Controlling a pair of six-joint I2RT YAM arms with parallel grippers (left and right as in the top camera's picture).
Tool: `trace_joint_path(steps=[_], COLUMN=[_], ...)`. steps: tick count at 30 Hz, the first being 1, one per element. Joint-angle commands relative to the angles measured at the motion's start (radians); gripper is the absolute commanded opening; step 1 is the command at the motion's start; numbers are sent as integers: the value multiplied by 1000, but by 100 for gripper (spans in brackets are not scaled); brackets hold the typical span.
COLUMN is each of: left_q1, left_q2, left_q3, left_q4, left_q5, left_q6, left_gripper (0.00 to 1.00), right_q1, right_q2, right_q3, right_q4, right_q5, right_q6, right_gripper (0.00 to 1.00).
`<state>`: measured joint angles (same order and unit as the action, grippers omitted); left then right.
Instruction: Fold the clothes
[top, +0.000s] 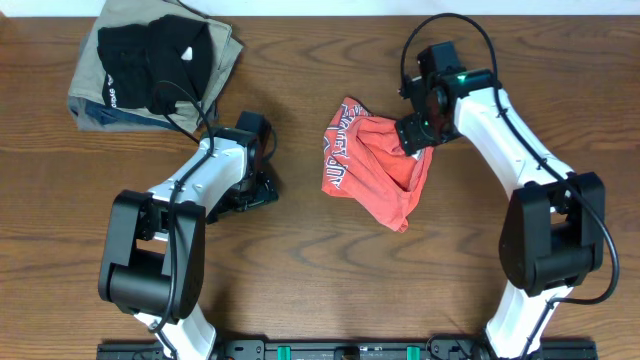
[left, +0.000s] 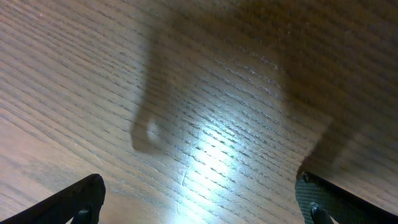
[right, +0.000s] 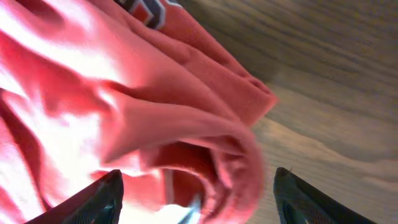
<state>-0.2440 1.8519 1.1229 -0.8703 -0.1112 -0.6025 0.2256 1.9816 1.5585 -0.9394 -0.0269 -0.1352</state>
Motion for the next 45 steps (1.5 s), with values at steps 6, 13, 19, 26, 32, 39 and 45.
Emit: trace_joint_path(steps=[6,13,19,26,32,39,45], left_q1=[0,1,1,0,0,0,0], left_q2=[10,10,10,10,10,10,10], left_q3=[-6,-6,-6,-6,-6,-6,-6], left_q4=[-2,-1,5,13,13,16,16], left_q5=[-4,-4,-4,-4,-4,0,0], left_q6=[-5,-5,-5,-5,-5,-5,-5], left_gripper=[98,98,98,98,98,98,98], right_q1=[-62,-60,-69,-92,-130,-169,-187], right_q2=[32,98,93,92,93,93,93], right_q3=[-12,-12,14,60,66,64,65], right_q4=[38,97,131,93,91,85,37], right_q5=[-80,-90,-35,-18,99,178,322], right_q6=[-76,-50,46,105,202,303,420], right_gripper=[66,38,21,10,8,15,84])
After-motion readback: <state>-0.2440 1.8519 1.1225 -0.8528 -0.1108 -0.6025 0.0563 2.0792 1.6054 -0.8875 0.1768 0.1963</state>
